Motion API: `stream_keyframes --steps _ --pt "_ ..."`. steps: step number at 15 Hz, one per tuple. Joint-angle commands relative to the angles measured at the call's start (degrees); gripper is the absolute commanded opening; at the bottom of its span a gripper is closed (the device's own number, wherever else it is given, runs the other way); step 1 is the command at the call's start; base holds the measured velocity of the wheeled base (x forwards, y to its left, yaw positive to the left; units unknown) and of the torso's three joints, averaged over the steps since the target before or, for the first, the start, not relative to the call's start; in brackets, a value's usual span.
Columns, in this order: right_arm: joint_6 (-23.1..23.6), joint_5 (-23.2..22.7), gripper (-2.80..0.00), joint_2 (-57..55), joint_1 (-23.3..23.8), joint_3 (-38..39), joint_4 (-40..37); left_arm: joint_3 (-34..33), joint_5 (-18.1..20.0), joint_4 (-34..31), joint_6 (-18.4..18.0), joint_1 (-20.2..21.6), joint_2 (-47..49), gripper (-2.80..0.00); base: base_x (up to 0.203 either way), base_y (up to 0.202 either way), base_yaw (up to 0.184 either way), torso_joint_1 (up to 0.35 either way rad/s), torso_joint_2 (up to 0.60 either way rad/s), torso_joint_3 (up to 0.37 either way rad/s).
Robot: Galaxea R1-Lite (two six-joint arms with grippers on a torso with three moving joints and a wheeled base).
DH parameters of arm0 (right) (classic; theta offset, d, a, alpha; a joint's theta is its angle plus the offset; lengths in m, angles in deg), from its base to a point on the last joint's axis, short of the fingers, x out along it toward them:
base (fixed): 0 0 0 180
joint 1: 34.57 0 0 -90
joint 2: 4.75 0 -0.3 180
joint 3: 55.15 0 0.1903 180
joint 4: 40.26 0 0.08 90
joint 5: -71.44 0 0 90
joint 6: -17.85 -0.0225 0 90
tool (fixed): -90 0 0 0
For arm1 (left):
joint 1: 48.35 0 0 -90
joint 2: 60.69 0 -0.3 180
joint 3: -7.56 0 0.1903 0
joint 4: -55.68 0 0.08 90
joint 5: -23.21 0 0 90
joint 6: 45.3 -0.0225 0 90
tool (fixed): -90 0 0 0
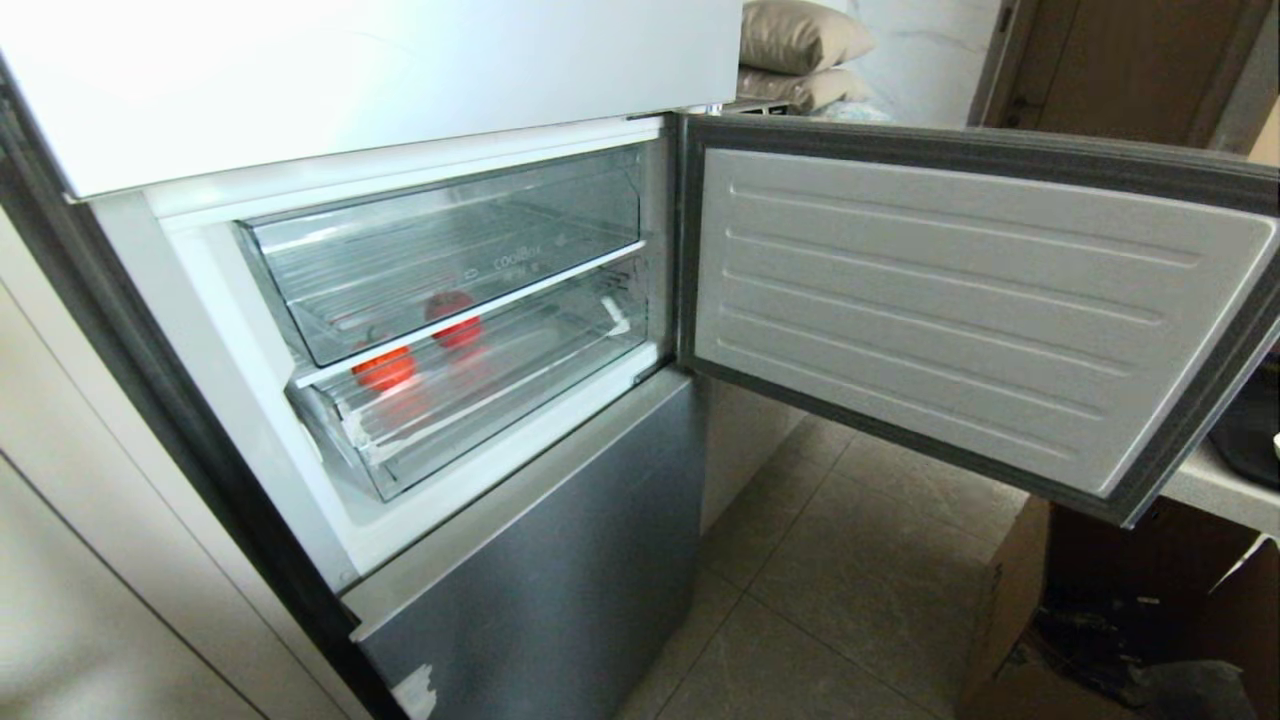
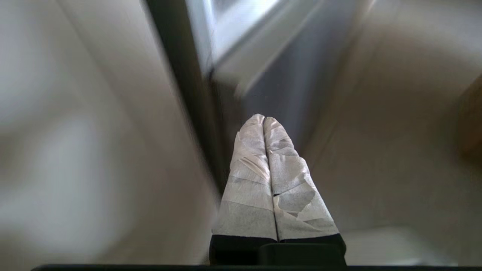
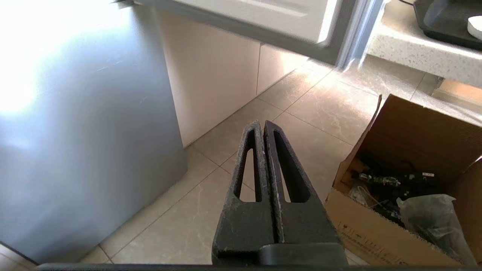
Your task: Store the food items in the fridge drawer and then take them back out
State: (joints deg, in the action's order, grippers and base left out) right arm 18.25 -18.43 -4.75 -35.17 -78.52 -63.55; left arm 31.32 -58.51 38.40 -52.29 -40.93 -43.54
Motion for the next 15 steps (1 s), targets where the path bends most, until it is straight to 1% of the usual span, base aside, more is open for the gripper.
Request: stream_keyframes --steps 1,2,3,4,5,6,8,9,10,11,15 --pt "0.1 0.0 -2.80 0.0 0.0 0.0 0.0 -0.4 -7.5 -3.5 -1.6 0.3 -0.9 -2.80 0.000 0.000 0.000 0.000 0.00 0.000" --pt "0.0 0.0 -2.80 -0.1 0.0 0.0 0.0 -0.3 -5.2 -5.0 -1.6 -0.7 -0.9 -2.80 0.000 0.000 0.000 0.000 0.00 0.000" --pt "0.0 0.0 -2.80 -0.1 0.0 0.0 0.0 -0.3 -5.1 -5.4 -1.1 -3.7 -1.1 -2.80 0.000 0.000 0.000 0.000 0.00 0.000" --pt "-0.1 0.0 -2.80 0.0 0.0 0.0 0.0 -0.2 -5.3 -5.6 -0.2 -8.2 -1.3 -2.80 0.000 0.000 0.000 0.000 0.00 0.000" --pt "-0.1 0.0 -2.80 -0.1 0.0 0.0 0.0 -0.3 -5.5 -5.8 0.5 -10.8 -1.7 -2.80 0.000 0.000 0.000 0.000 0.00 0.000" --pt "-0.1 0.0 -2.80 -0.1 0.0 0.0 0.0 -0.3 -5.9 -6.1 0.8 -11.1 -3.2 -2.80 0.000 0.000 0.000 0.000 0.00 0.000" --pt "-0.2 0.0 -2.80 0.0 0.0 0.0 0.0 -0.4 -6.5 -6.1 1.0 -9.3 -11.6 -2.80 0.000 0.000 0.000 0.000 0.00 0.000" --pt "-0.2 0.0 -2.80 -0.1 0.0 0.0 0.0 -0.4 -7.1 -6.1 2.0 -8.7 -15.3 -2.80 0.000 0.000 0.000 0.000 0.00 0.000" --pt "-0.4 0.0 -2.80 -0.1 0.0 0.0 0.0 -0.4 -7.7 -6.1 4.9 -8.0 -17.0 -2.80 0.000 0.000 0.000 0.000 0.00 0.000" --pt "-0.4 0.0 -2.80 -0.1 0.0 0.0 0.0 -0.4 -8.3 -6.2 6.7 -7.5 -17.1 -2.80 0.000 0.000 0.000 0.000 0.00 0.000" --pt "-0.4 0.0 -2.80 -0.1 0.0 0.0 0.0 -0.4 -8.3 -6.2 6.7 -7.5 -17.1 -2.80 0.000 0.000 0.000 0.000 0.00 0.000"
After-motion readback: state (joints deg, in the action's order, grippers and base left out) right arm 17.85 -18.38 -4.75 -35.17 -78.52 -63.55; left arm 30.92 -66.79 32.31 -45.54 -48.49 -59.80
